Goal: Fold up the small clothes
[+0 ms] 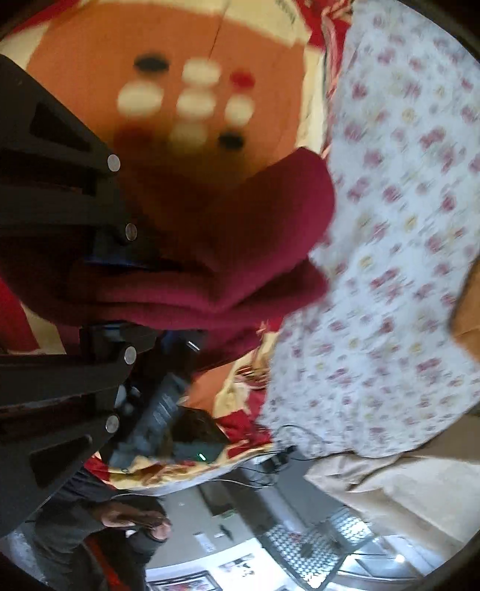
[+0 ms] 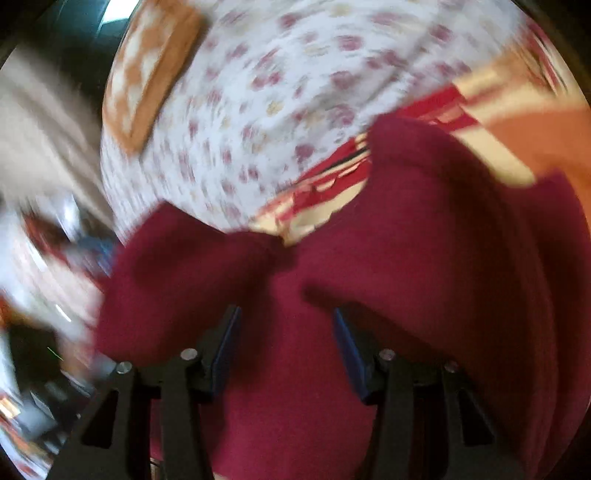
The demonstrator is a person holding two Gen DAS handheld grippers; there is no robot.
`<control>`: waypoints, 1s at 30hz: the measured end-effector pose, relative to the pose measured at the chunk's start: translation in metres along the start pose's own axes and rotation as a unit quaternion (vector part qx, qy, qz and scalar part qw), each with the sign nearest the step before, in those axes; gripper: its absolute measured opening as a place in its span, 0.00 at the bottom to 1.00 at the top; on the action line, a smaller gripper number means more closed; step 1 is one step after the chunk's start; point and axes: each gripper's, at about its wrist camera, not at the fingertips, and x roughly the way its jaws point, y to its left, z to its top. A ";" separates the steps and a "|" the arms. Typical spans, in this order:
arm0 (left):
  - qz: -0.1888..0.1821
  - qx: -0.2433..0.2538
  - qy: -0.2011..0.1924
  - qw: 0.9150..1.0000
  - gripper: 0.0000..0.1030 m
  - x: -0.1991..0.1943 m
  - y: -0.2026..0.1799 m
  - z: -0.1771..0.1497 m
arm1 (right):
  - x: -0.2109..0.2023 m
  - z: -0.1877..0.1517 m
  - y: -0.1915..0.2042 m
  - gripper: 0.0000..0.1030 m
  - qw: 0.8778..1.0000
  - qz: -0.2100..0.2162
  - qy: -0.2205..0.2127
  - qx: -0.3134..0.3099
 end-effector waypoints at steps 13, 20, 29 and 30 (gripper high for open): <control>-0.039 0.065 0.052 0.996 0.37 0.002 -0.049 -0.021 | -0.015 0.001 -0.019 0.83 0.988 0.129 -0.011 0.082; 0.086 0.067 0.016 0.994 0.37 -0.019 -0.007 -0.043 | -0.005 -0.002 0.001 0.86 0.998 0.043 0.053 -0.013; 0.009 0.069 0.054 0.996 0.37 -0.003 -0.023 -0.060 | -0.027 -0.001 0.044 0.19 0.983 -0.046 0.034 -0.173; -0.002 0.072 0.052 0.996 0.37 -0.004 -0.028 -0.058 | -0.035 0.005 0.045 0.19 0.981 -0.059 0.031 -0.181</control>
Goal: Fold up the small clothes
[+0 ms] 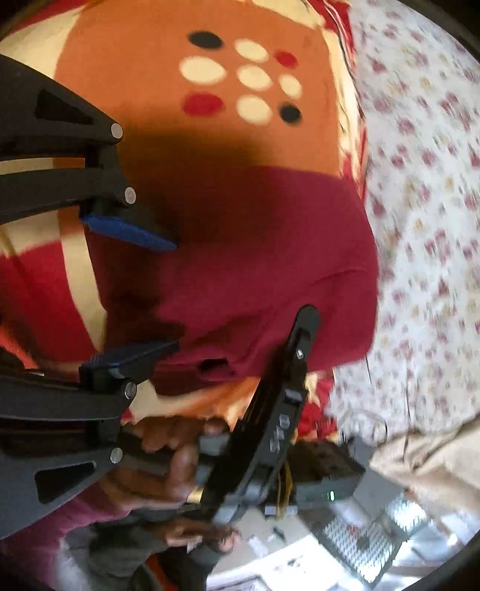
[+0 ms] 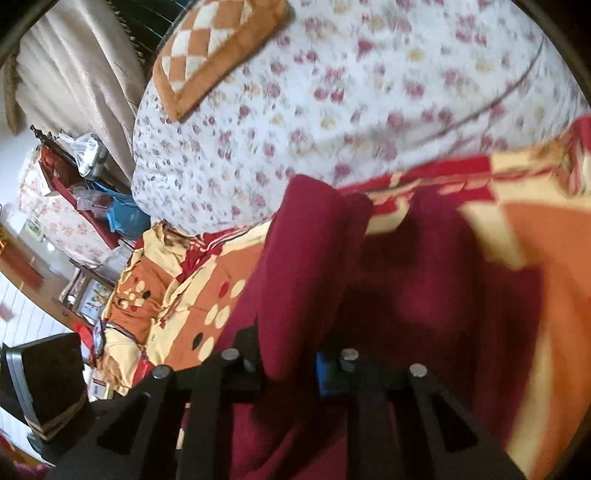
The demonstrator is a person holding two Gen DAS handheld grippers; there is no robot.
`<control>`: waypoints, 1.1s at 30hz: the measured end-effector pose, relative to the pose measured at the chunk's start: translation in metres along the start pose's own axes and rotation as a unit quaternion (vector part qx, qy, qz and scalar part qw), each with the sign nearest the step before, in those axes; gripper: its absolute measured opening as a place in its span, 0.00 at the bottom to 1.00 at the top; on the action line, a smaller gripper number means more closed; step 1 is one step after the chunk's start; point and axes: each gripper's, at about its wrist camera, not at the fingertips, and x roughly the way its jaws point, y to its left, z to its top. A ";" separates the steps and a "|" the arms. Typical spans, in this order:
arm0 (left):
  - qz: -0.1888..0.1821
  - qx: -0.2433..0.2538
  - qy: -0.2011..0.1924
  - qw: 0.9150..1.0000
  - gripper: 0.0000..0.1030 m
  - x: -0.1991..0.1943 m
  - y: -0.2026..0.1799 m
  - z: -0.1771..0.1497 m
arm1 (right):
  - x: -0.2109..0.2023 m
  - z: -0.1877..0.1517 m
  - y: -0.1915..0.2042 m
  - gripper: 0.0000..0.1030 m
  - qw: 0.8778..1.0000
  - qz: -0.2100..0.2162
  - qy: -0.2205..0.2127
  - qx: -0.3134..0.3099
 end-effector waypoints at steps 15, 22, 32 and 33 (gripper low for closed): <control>0.085 0.026 -0.004 0.996 0.37 0.035 0.000 0.016 | -0.057 0.007 -0.021 0.57 0.990 -0.138 -0.030 -0.022; 0.093 0.021 -0.004 0.995 0.37 0.041 0.005 0.006 | -0.042 -0.030 0.022 0.24 0.981 -0.148 0.029 -0.118; 0.093 0.020 -0.005 0.995 0.38 0.036 0.007 -0.004 | -0.105 -0.062 0.003 0.48 0.995 -0.080 0.007 -0.061; 0.095 0.022 -0.001 0.995 0.38 0.038 0.007 -0.005 | -0.105 -0.065 0.007 0.50 0.996 -0.064 0.015 -0.062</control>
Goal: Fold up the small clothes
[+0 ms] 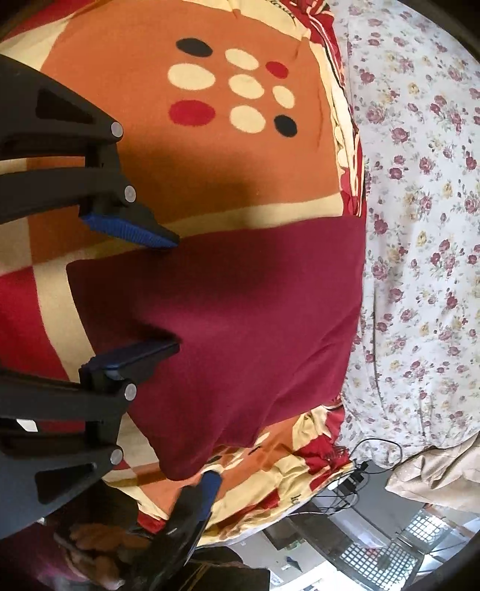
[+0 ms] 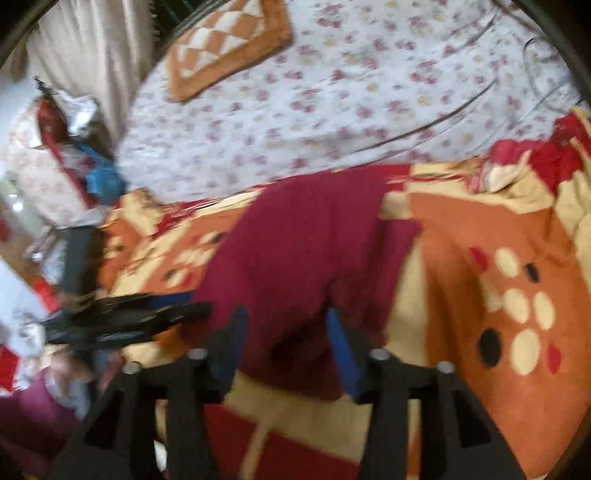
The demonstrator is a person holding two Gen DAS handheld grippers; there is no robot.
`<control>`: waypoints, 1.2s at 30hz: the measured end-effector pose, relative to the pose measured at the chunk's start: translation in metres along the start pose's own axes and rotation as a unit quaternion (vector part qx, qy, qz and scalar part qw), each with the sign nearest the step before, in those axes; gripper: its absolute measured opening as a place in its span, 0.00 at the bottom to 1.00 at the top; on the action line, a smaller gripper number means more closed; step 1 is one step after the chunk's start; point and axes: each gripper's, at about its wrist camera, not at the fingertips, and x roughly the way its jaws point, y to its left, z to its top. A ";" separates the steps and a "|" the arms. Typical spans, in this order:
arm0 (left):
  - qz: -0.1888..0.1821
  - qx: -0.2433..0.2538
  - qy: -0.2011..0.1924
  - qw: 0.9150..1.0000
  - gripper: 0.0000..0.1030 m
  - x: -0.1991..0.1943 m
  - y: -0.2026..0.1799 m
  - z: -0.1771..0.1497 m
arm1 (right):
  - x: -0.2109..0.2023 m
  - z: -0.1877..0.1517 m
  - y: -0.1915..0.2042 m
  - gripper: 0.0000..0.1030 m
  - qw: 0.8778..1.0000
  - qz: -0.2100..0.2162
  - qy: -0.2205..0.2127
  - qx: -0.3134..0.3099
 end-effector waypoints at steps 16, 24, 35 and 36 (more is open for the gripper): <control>0.035 0.015 -0.040 0.998 0.38 -0.018 -0.011 0.010 | 0.005 -0.040 -0.011 0.20 0.999 -0.022 0.028 0.016; 0.059 0.028 -0.050 0.997 0.38 0.000 -0.020 0.022 | 0.002 0.034 -0.018 0.65 0.994 -0.093 -0.042 0.036; 0.066 0.050 -0.054 0.995 0.42 0.004 -0.024 0.021 | 0.054 0.037 -0.040 0.06 0.988 -0.137 -0.040 0.052; 0.066 0.052 -0.056 0.995 0.43 0.004 -0.024 0.020 | 0.053 0.034 -0.044 0.06 0.987 -0.149 -0.039 0.055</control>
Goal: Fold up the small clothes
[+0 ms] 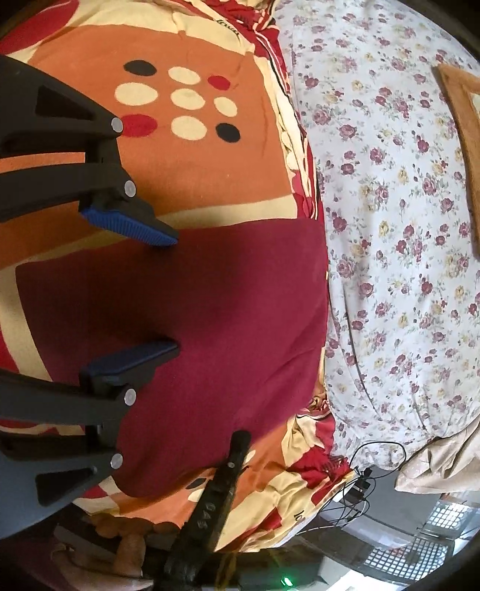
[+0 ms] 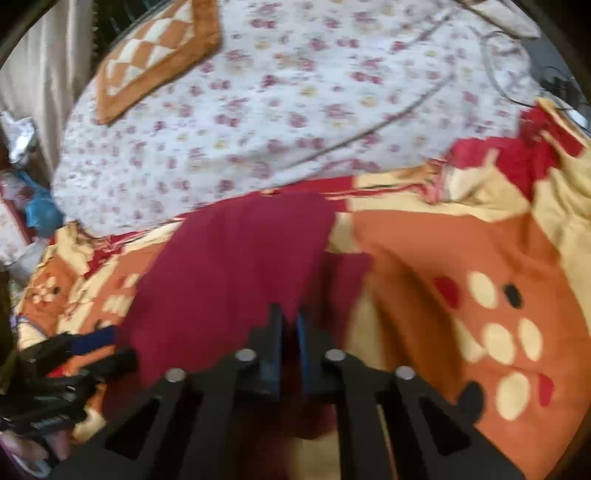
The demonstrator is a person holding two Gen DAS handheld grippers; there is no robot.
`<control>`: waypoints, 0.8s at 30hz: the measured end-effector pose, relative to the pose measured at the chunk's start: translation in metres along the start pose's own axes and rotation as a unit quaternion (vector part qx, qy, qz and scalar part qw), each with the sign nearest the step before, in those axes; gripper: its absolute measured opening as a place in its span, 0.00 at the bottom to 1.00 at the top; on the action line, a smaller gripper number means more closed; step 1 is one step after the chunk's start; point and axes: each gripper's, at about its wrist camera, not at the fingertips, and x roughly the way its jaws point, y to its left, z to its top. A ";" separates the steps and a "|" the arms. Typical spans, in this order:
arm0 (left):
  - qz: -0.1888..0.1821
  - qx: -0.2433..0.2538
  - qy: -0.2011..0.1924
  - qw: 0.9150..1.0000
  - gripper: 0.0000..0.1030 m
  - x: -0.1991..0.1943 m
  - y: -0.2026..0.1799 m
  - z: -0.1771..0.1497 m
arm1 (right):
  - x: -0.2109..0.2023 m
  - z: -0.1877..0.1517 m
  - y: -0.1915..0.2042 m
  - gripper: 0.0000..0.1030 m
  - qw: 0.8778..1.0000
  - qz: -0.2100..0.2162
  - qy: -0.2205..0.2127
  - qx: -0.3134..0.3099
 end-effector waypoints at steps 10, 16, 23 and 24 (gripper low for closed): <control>-0.005 -0.016 0.003 1.000 0.45 0.000 0.004 0.001 | -0.014 0.005 -0.018 0.58 0.998 0.033 -0.004 0.051; -0.022 -0.037 0.006 0.999 0.45 0.000 0.012 0.005 | -0.011 0.001 -0.009 0.68 0.995 0.077 0.003 0.061; -0.028 -0.039 0.007 0.999 0.45 0.001 0.013 0.008 | 0.003 -0.014 0.010 0.24 0.998 0.051 0.027 -0.007; -0.033 -0.042 0.006 0.999 0.45 0.002 0.015 0.009 | 0.003 -0.014 0.008 0.24 0.998 0.053 0.029 -0.007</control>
